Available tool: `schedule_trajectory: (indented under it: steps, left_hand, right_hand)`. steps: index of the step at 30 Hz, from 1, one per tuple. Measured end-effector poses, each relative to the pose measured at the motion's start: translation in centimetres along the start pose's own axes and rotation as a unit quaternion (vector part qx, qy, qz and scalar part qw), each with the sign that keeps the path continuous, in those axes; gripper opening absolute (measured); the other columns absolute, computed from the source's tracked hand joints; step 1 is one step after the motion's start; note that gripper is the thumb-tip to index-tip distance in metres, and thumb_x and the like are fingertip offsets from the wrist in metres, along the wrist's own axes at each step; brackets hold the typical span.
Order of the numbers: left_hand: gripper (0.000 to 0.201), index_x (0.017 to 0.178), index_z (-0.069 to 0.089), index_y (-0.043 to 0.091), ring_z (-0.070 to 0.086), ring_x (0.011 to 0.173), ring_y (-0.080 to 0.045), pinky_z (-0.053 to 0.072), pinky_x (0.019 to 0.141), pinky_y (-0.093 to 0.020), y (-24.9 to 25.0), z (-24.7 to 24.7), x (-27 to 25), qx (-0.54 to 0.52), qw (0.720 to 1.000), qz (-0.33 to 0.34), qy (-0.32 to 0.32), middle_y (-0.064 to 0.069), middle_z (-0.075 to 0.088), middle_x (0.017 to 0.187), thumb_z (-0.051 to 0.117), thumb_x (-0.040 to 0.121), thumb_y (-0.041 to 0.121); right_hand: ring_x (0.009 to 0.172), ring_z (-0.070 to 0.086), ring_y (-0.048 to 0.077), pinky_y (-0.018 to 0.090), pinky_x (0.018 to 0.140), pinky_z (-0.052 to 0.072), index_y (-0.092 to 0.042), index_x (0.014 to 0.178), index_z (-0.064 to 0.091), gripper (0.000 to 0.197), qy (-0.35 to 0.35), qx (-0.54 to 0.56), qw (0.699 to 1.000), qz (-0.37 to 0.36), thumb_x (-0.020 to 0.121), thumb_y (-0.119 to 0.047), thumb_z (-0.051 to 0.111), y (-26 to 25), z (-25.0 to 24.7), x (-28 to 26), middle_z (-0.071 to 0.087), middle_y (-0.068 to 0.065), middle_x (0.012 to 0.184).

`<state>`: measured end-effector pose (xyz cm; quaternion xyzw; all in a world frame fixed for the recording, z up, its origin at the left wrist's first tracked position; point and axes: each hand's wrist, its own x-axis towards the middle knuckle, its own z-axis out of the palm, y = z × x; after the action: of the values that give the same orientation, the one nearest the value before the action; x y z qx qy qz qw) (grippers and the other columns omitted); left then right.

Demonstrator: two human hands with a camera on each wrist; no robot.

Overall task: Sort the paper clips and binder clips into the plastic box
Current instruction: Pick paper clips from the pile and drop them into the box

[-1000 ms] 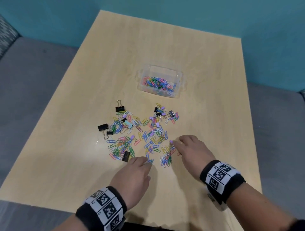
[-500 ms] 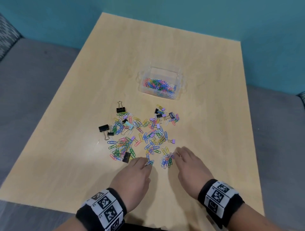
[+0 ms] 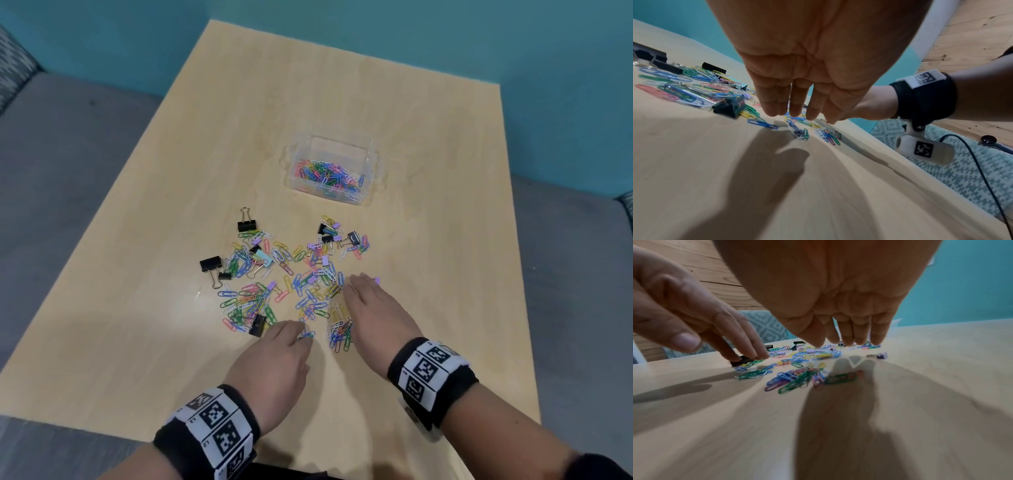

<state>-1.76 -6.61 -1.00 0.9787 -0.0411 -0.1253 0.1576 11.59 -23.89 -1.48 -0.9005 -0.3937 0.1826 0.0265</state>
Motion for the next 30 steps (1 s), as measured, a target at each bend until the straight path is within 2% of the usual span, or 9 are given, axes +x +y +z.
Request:
schedule_trajectory:
  steps: [4,8,11,13,16,20,22,27,30]
  left_hand:
    - [0.049,0.111,0.065,0.012,0.053,0.119,-0.029,0.048,0.097,-0.035,0.4,0.2,0.9,0.045,0.999,-0.003,-0.007,-0.012,0.058,0.126,0.07,0.066,0.031]
    - [0.06,0.127,0.053,0.006,0.042,0.13,-0.037,0.047,0.098,-0.046,0.3,1.2,1.3,0.049,0.998,-0.018,-0.04,-0.019,0.045,0.141,0.061,0.074,0.034]
    - [0.057,0.122,0.057,0.007,0.046,0.128,-0.035,0.049,0.095,-0.044,0.3,1.6,1.0,0.039,0.998,-0.005,-0.053,-0.017,0.05,0.136,0.059,0.072,0.035]
    - [0.055,0.123,0.055,0.007,0.042,0.131,-0.034,0.047,0.097,-0.045,0.3,1.9,0.8,0.036,0.998,0.012,-0.047,-0.017,0.048,0.138,0.05,0.076,0.035]
    - [0.055,0.124,0.054,0.006,0.038,0.133,-0.036,0.043,0.101,-0.045,0.1,2.3,1.1,0.05,0.998,0.012,-0.041,-0.019,0.047,0.139,0.05,0.077,0.035]
    - [0.06,0.138,0.038,0.006,0.021,0.141,-0.034,0.032,0.109,-0.047,0.3,3.0,1.7,0.053,0.996,0.027,-0.059,-0.017,0.031,0.15,0.039,0.085,0.034]
    - [0.058,0.136,0.041,0.007,0.023,0.141,-0.034,0.035,0.107,-0.047,0.4,2.8,1.7,0.045,0.997,0.023,-0.053,-0.016,0.034,0.149,0.044,0.084,0.032]
    - [0.055,0.127,0.05,0.008,0.034,0.135,-0.039,0.042,0.101,-0.049,0.1,2.7,1.1,0.039,0.999,-0.006,-0.031,-0.018,0.043,0.142,0.054,0.078,0.033]
    - [0.056,0.13,0.048,0.008,0.029,0.138,-0.04,0.037,0.105,-0.05,0.2,3.1,0.9,0.053,0.998,0.005,-0.031,-0.018,0.039,0.145,0.052,0.08,0.032]
  right_hand:
    - [0.147,0.004,0.03,0.037,0.118,0.01,0.001,0.149,0.01,0.073,-0.049,-0.023,0.997,-0.061,0.084,-0.003,0.044,-0.7,-1.2,2.2,0.008,0.018,0.158]
    - [0.146,0.003,0.03,0.042,0.115,0.024,0.002,0.149,0.007,0.073,-0.091,-0.071,0.99,-0.08,0.085,-0.005,0.041,-0.7,-1.6,3.0,-0.004,0.018,0.158]
    - [0.145,0.01,0.033,0.043,0.109,0.034,0.002,0.147,0.016,0.072,-0.103,-0.068,0.99,-0.072,0.081,-0.006,0.044,-0.8,-1.1,1.2,0.002,0.02,0.158]
    - [0.141,0.019,0.033,0.041,0.104,0.039,0.001,0.143,0.026,0.068,-0.093,-0.039,0.993,-0.068,0.079,-0.005,0.044,-1.0,-1.0,0.0,0.015,0.019,0.155]
    - [0.135,0.034,0.036,0.042,0.099,0.046,0.002,0.137,0.039,0.064,-0.046,-0.028,0.997,-0.06,0.074,-0.004,0.052,-1.0,-0.8,0.3,0.037,0.02,0.144]
    - [0.14,0.027,0.037,0.045,0.107,0.038,0.004,0.14,0.035,0.067,-0.046,-0.028,0.997,-0.058,0.075,-0.008,0.051,-1.3,-0.1,1.0,0.031,0.022,0.149]
    - [0.137,0.033,0.037,0.045,0.104,0.041,0.004,0.136,0.04,0.063,-0.046,-0.028,0.997,-0.054,0.076,-0.011,0.048,-1.7,0.1,0.1,0.038,0.023,0.145]
    - [0.13,0.041,0.038,0.046,0.102,0.042,-0.001,0.133,0.044,0.064,-0.063,0.001,0.997,-0.05,0.078,-0.021,0.021,-2.3,0.9,-1.6,0.045,0.018,0.138]
    - [0.128,0.044,0.038,0.047,0.099,0.045,-0.001,0.133,0.046,0.058,-0.066,-0.006,0.997,-0.041,0.081,-0.021,0.029,-2.3,0.7,-1.3,0.047,0.018,0.137]
